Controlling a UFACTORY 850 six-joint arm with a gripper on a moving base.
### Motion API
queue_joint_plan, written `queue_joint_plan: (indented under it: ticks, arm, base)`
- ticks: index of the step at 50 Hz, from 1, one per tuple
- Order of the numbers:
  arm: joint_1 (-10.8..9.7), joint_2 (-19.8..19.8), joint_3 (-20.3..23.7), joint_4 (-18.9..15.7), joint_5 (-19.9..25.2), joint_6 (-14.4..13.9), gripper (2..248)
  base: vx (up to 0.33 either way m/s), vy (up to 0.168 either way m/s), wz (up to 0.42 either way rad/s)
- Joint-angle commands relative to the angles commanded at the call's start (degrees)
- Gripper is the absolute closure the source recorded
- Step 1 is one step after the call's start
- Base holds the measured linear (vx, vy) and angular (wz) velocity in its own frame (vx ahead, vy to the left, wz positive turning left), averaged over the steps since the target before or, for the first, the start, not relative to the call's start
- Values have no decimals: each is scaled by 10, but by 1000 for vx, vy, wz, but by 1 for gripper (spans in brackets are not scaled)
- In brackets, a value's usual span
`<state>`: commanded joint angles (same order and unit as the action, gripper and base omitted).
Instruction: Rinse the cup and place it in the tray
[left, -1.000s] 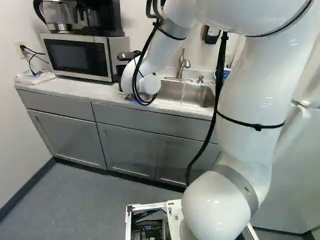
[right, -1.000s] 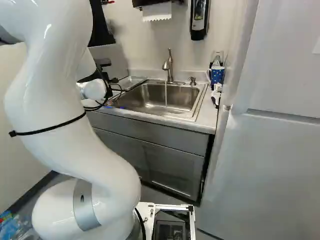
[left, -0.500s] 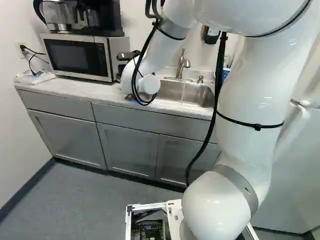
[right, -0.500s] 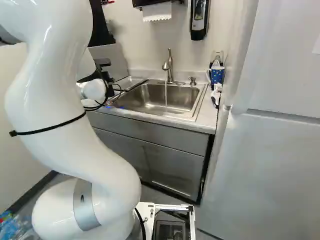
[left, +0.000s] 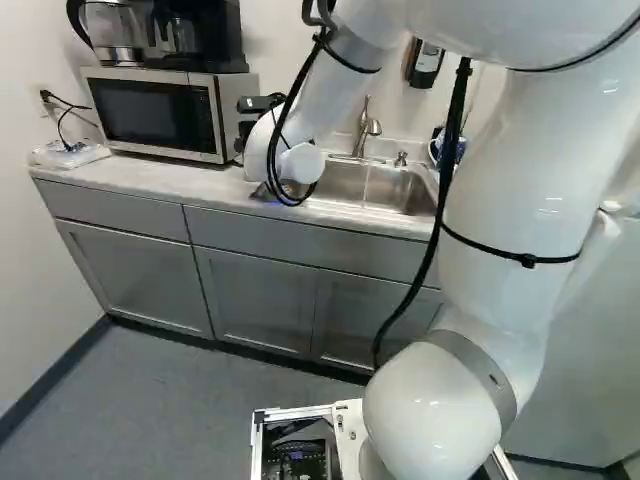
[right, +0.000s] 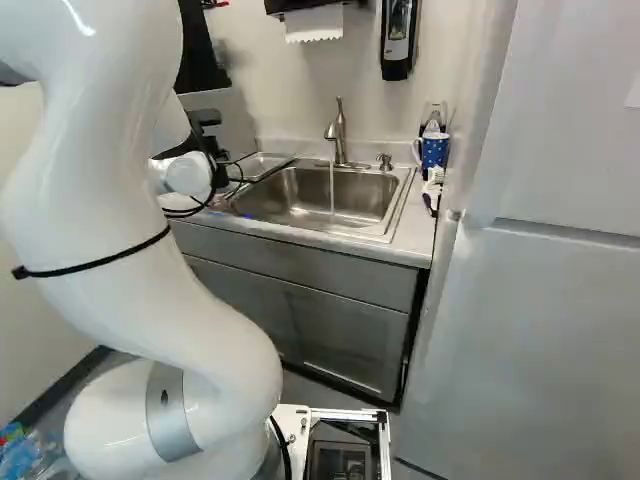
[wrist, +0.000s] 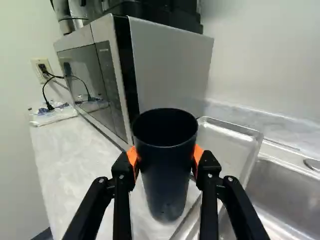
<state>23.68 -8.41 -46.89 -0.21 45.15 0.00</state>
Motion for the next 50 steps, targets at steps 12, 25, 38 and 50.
queue_joint_plan:
  ticks: [12,25,38,50]
  arm:
    - [-15,35,22,0,0,0,127]
    - [-33,71,43,0,0,0,127]
    - [-54,90,52,0,0,0,127]
    - [-74,101,63,0,0,0,127]
  base:
    - [0,0,0]
    - [0,0,0]
    - [0,0,0]
    - [0,0,0]
